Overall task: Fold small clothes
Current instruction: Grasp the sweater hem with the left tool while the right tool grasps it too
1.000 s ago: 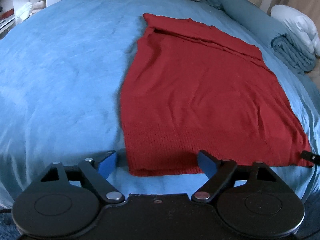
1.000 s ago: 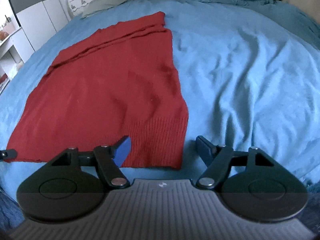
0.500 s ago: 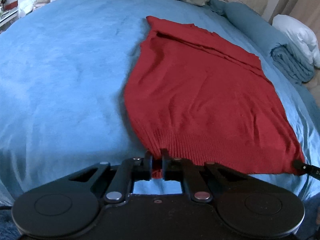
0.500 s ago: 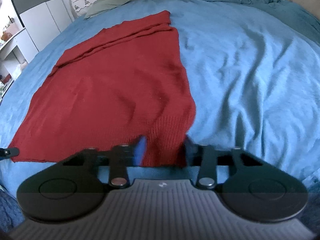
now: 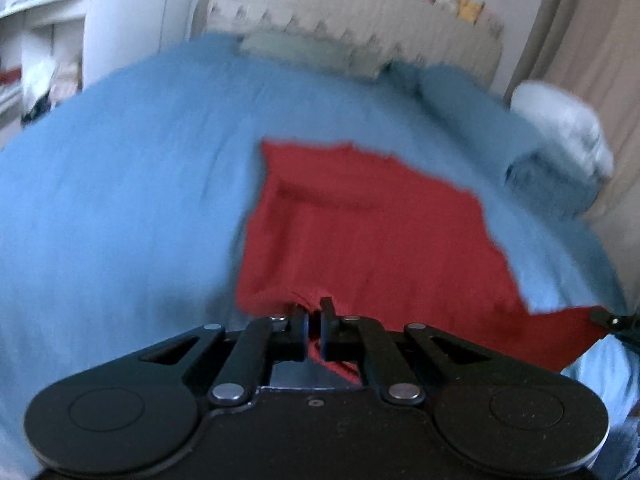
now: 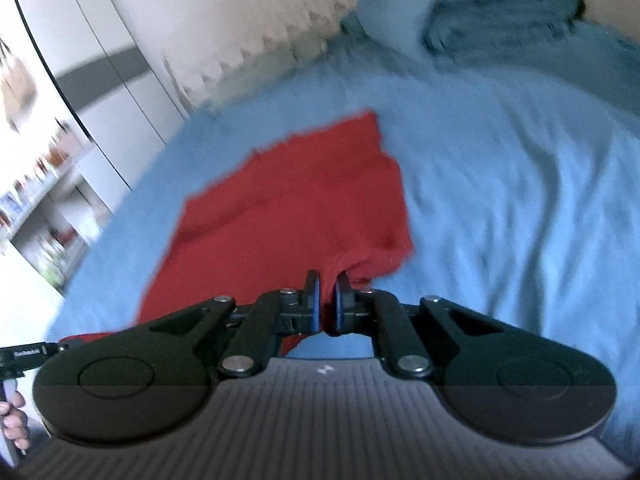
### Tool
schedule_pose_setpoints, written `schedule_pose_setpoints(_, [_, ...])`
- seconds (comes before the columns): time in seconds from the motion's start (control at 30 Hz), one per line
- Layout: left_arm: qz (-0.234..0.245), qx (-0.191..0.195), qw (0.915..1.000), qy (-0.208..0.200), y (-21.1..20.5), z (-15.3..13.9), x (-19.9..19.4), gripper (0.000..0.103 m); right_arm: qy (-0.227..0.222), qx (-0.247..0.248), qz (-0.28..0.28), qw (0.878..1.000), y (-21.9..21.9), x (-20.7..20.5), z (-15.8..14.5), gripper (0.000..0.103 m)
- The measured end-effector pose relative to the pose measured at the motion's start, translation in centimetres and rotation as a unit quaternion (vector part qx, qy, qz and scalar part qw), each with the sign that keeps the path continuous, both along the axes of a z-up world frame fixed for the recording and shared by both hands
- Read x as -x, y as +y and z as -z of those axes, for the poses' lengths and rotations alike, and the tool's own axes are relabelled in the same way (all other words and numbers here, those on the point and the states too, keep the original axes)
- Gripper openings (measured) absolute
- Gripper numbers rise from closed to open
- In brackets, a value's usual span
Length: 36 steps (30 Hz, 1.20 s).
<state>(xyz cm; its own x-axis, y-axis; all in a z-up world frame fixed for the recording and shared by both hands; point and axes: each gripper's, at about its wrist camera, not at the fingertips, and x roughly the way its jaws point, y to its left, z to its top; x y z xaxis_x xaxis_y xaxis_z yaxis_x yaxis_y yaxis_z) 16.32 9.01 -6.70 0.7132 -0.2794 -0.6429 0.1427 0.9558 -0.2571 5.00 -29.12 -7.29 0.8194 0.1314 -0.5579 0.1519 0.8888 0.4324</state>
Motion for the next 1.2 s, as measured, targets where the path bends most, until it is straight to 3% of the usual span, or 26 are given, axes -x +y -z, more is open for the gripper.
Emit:
schedule_pose_setpoints(0.17, [-0.013, -0.001, 0.9989, -0.044, -1.0, -4.8, -8.7, 0.004, -0.041, -0.029, 0.007, 0.999, -2.9, -8.1, -5.1, 0.022])
schedule_pose_setpoints(0.33, [-0.035, 0.000, 0.9981, -0.050, -2.7, -5.7, -20.4, 0.004, -0.051, -0.017, 0.023, 0.998, -5.7, -19.5, -7.3, 0.022])
schedule_pose_setpoints(0.5, [-0.055, -0.021, 0.9981, -0.018, -5.1, -1.0, -31.3, 0.004, -0.033, -0.005, 0.031, 0.999, -7.3, -30.6, -4.0, 0.022])
schedule_pose_setpoints(0.67, [-0.079, -0.006, 0.9967, 0.019, -5.3, 4.8, -37.0, 0.004, 0.005, -0.026, 0.055, 0.998, -8.2, -38.3, 3.7, 0.022])
schedule_pose_setpoints(0.8, [-0.085, -0.002, 0.9961, 0.024, -4.8, 6.4, -39.5, 0.004, 0.014, -0.016, 0.067, 0.998, -8.8, -41.3, 6.9, 0.022])
schedule_pose_setpoints(0.97, [-0.101, 0.009, 0.9942, 0.036, -4.9, 7.3, -41.4, 0.005, 0.016, -0.004, 0.076, 0.997, -8.9, -43.6, 7.7, 0.022])
schedule_pose_setpoints(1.07, [-0.100, -0.007, 0.9942, 0.037, -5.5, 7.3, -41.6, 0.005, 0.020, 0.017, 0.075, 0.997, -7.8, -44.4, 7.5, 0.023])
schedule_pose_setpoints(1.13, [-0.102, -0.014, 0.9939, 0.038, -5.6, 7.2, -41.7, 0.017, 0.019, 0.024, 0.080, 0.996, -7.1, -44.8, 7.2, 0.029])
schedule_pose_setpoints(1.17, [-0.108, -0.014, 0.9933, 0.037, -5.5, 7.0, -41.6, 0.030, 0.025, 0.031, 0.086, 0.995, -6.7, -44.9, 7.0, 0.048])
schedule_pose_setpoints(1.2, [-0.118, -0.017, 0.9922, 0.034, -5.2, 6.5, -41.2, 0.067, 0.032, 0.045, 0.091, 0.994, -6.3, -45.0, 6.7, 0.078])
